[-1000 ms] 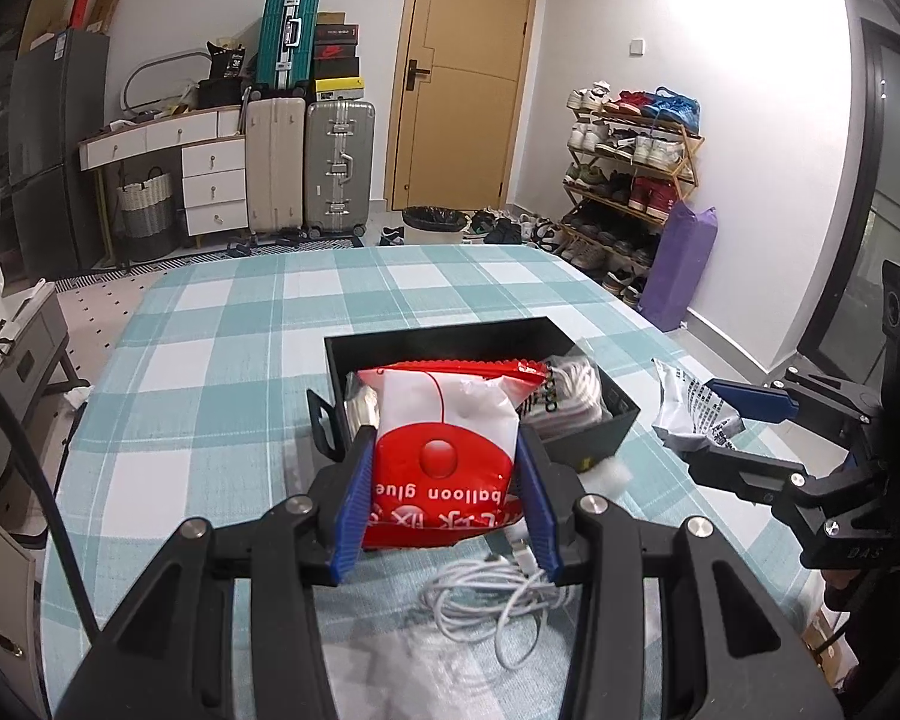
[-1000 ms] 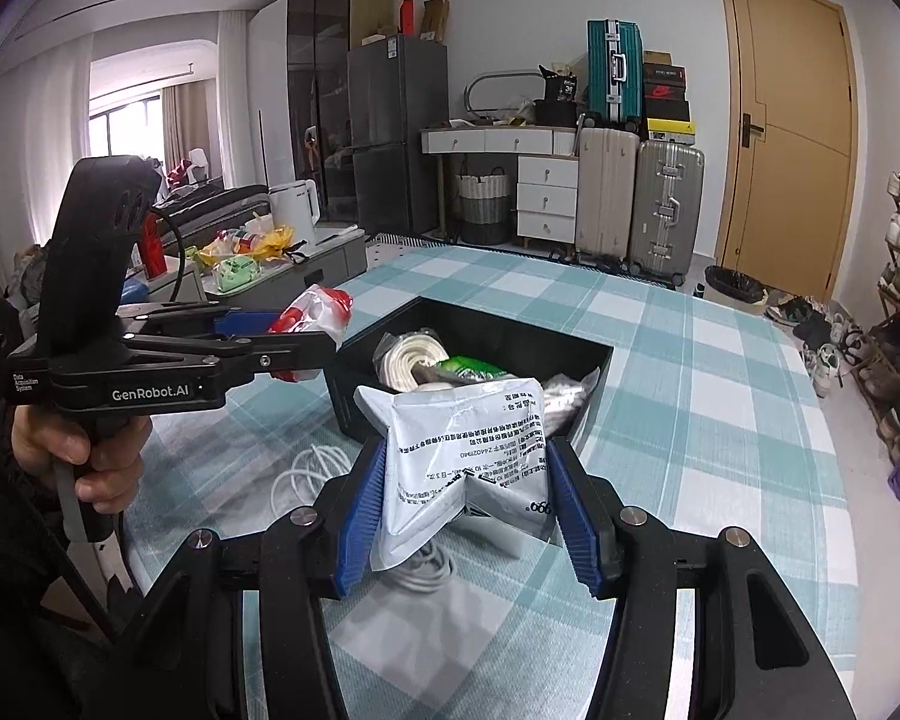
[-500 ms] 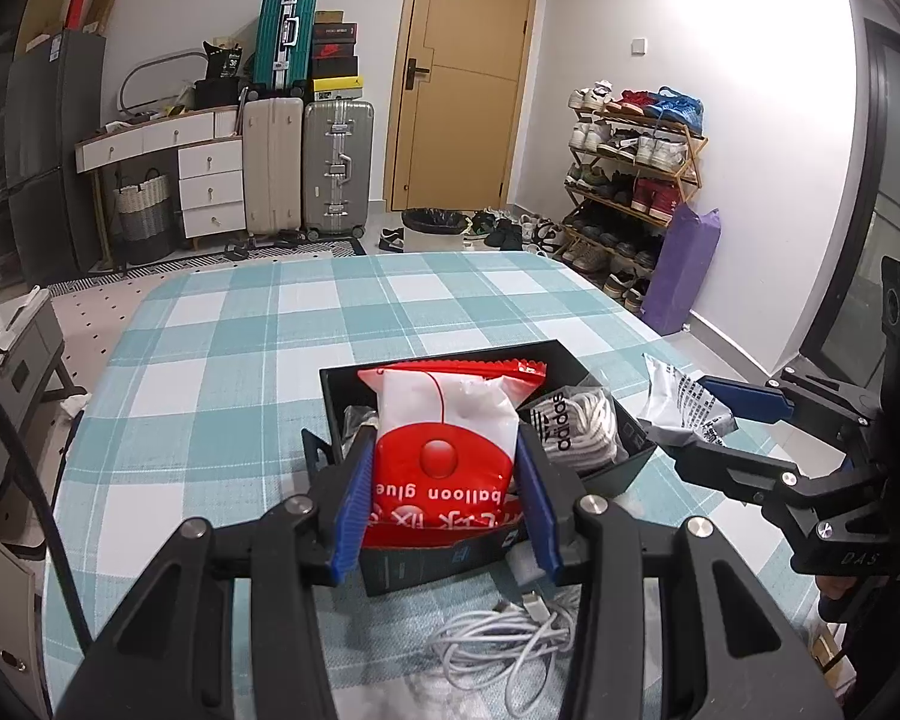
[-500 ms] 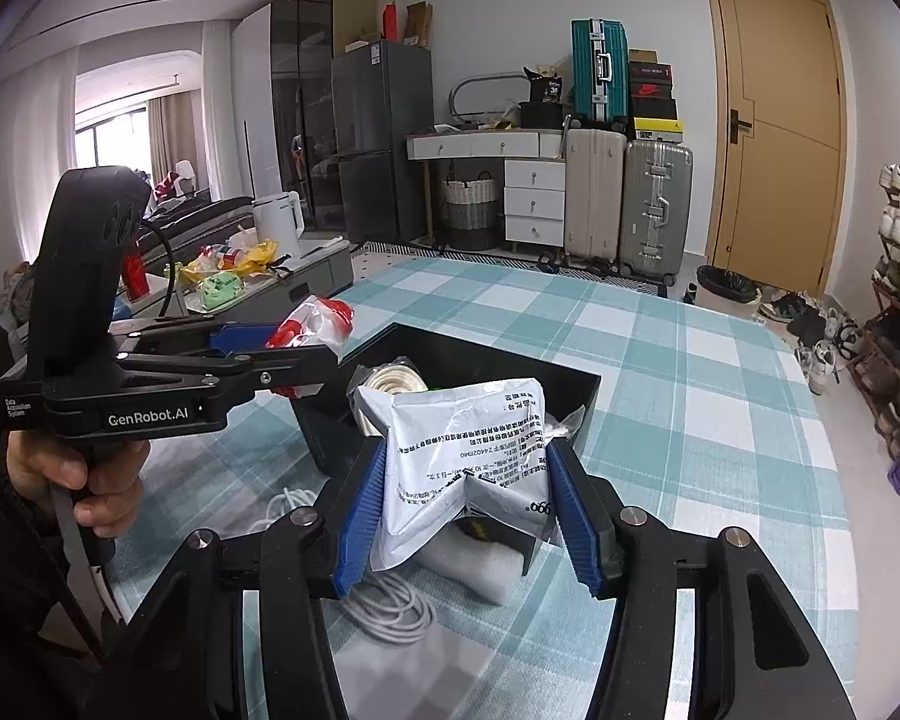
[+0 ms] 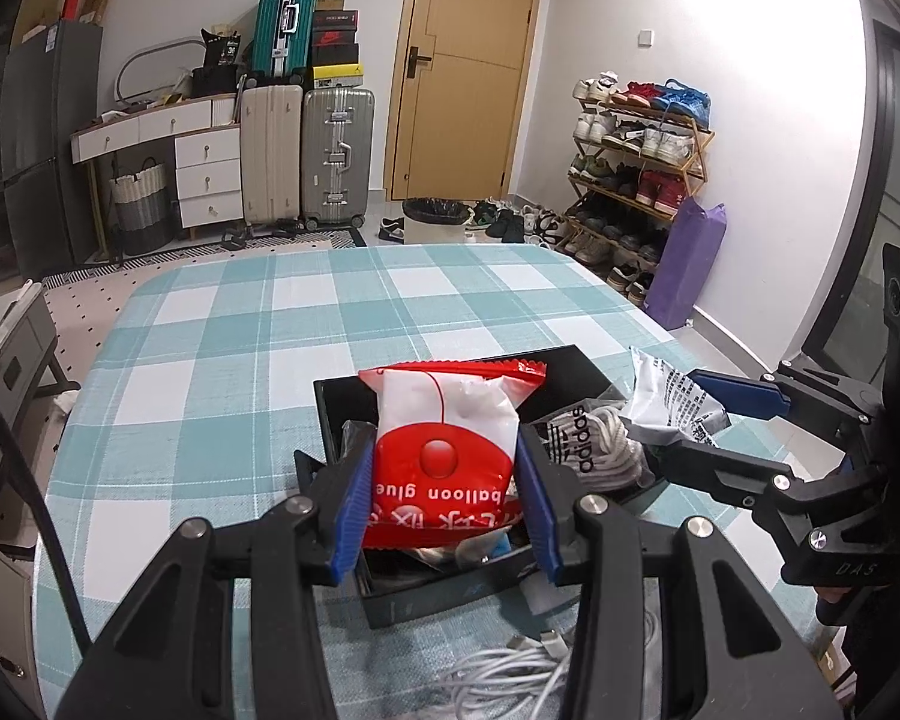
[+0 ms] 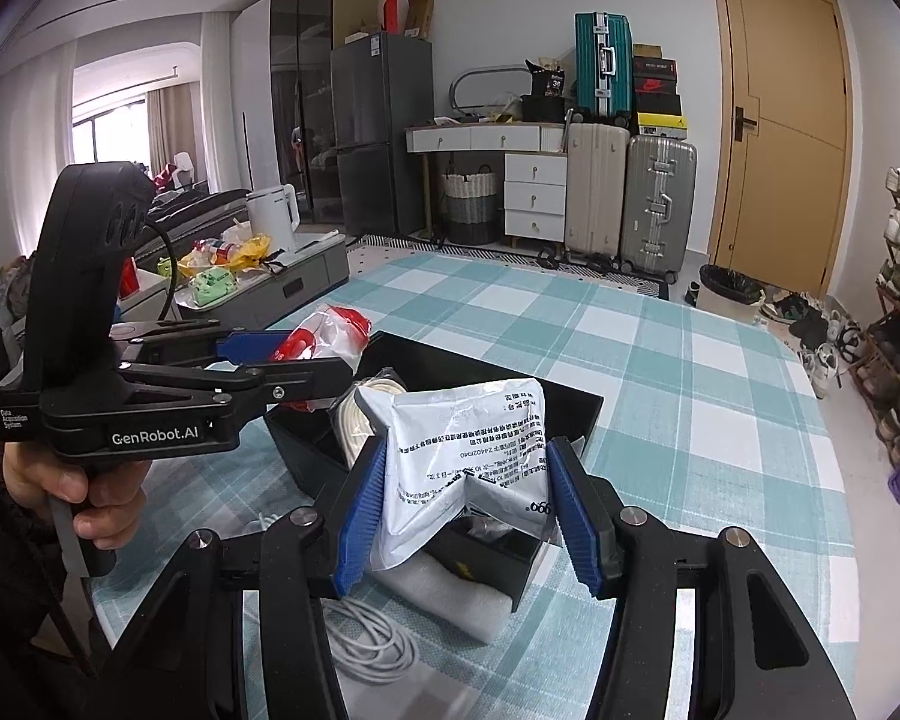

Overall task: Organize soft objects
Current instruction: 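Carry both packets over the black box and open both grippers to drop them inside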

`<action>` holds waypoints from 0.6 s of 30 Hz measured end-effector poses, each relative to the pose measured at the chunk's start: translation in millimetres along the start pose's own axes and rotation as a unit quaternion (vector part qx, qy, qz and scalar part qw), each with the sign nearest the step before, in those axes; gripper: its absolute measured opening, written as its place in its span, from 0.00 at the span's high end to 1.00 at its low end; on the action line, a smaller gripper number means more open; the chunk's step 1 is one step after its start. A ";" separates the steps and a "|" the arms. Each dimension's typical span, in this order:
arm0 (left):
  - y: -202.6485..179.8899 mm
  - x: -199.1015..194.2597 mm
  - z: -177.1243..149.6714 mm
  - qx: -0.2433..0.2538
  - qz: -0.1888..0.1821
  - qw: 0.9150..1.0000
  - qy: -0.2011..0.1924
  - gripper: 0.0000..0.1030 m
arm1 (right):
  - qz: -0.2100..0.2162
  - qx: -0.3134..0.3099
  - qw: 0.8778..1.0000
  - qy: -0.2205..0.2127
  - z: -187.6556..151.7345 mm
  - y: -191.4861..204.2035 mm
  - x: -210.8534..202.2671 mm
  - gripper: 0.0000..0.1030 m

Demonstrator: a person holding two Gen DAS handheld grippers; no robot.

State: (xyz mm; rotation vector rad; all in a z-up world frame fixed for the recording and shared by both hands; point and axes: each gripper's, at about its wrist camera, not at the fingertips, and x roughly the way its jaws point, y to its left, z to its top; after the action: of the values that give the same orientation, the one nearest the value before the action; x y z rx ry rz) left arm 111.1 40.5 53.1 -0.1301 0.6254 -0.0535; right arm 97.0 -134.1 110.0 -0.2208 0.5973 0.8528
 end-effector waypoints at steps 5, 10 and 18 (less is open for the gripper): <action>2.0 8.7 1.0 -0.002 -0.001 1.000 0.007 0.58 | 0.000 -0.002 1.000 0.005 3.8 -1.0 9.1 0.48; 2.2 16.7 1.2 -0.002 0.001 1.000 0.013 0.58 | -0.002 -0.005 1.000 0.009 8.3 -1.3 17.9 0.48; 1.5 29.4 -0.4 0.002 0.009 1.000 0.024 0.58 | -0.006 -0.018 1.000 0.022 11.2 -1.8 36.4 0.48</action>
State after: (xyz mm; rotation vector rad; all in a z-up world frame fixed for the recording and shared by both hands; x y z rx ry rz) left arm 134.6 39.4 35.5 -0.1202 0.6738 -0.0407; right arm 121.3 -107.3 98.0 -0.2762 0.6226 0.8491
